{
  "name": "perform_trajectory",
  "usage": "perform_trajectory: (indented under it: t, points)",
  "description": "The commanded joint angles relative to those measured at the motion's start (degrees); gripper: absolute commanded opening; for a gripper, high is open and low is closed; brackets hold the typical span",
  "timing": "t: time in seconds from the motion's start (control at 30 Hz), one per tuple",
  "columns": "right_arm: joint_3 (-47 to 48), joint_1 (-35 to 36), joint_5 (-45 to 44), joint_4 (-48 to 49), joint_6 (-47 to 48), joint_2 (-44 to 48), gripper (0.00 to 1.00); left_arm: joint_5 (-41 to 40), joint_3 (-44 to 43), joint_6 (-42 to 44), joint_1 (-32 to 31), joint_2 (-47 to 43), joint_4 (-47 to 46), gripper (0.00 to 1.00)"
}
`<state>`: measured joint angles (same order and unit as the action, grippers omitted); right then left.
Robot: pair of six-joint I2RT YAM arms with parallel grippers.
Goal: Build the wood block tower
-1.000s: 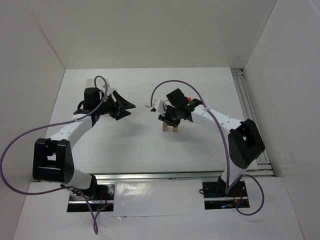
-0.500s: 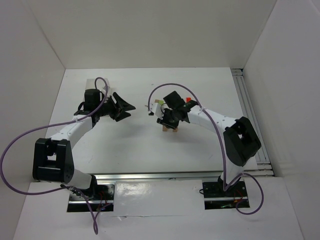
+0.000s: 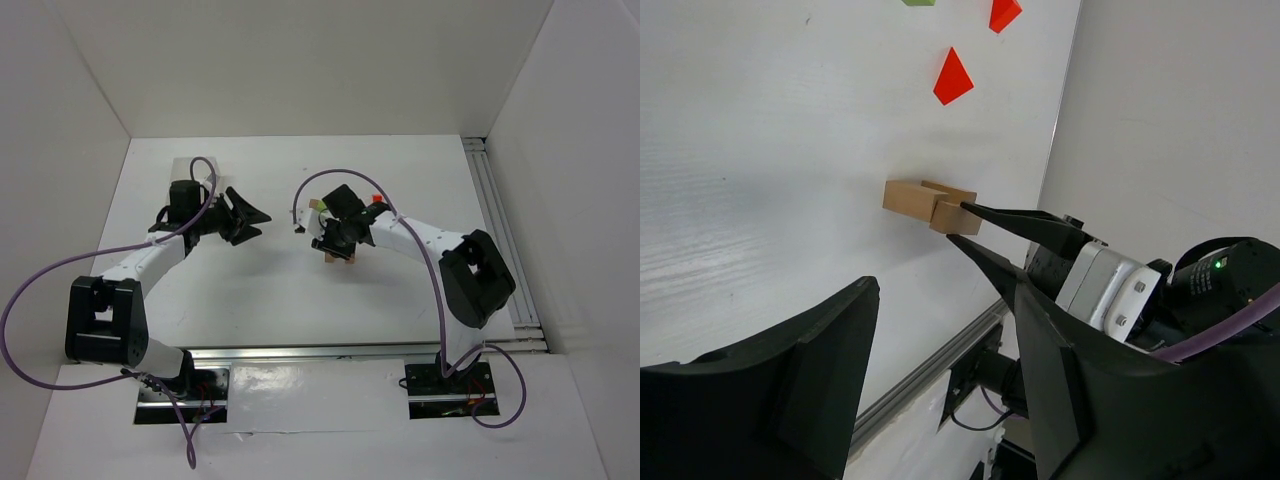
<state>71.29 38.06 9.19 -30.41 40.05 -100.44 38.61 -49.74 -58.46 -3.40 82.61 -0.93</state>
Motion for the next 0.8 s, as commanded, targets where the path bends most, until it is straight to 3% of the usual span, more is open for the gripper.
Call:
perform_trajectory:
  t: [0.0, 0.1, 0.2, 0.37, 0.47, 0.67, 0.7, 0.77]
  points:
    - [1.8, 1.1, -1.5, 1.8, -0.4, -0.7, 0.39, 0.2, 0.2, 0.8, 0.4, -1.7, -1.7, 0.69]
    - [1.8, 1.1, -2.0, 2.4, -1.0, -0.7, 0.48, 0.2, 0.7, 0.3, 0.4, -1.7, -2.2, 0.69]
    - [1.8, 1.1, -2.0, 2.9, -2.2, 1.1, 0.64, 0.2, 0.7, 0.3, 0.4, -1.7, -2.2, 0.69]
    - [2.3, 1.1, -4.9, 6.1, -4.4, 5.8, 0.84, 0.2, 0.7, 0.3, 0.4, -1.2, -2.2, 0.69]
    - [3.0, 1.1, -8.4, 8.5, -7.6, 10.5, 0.91, 0.2, 0.1, 0.3, -0.1, -1.2, -2.2, 0.69]
    - [-2.0, 1.1, -14.8, 15.6, -25.5, 23.3, 1.00, 0.2, -1.1, 1.3, -0.1, -0.7, -1.6, 0.69]
    - [-2.0, 1.1, -20.4, 14.8, -30.0, 23.8, 1.00, 0.2, -1.1, 1.3, -0.1, -0.7, -1.6, 0.69]
    - [2.2, 0.2, -20.7, 9.2, -40.6, 21.5, 1.00, 0.2, -1.1, 1.3, -0.1, -0.1, -1.6, 0.69]
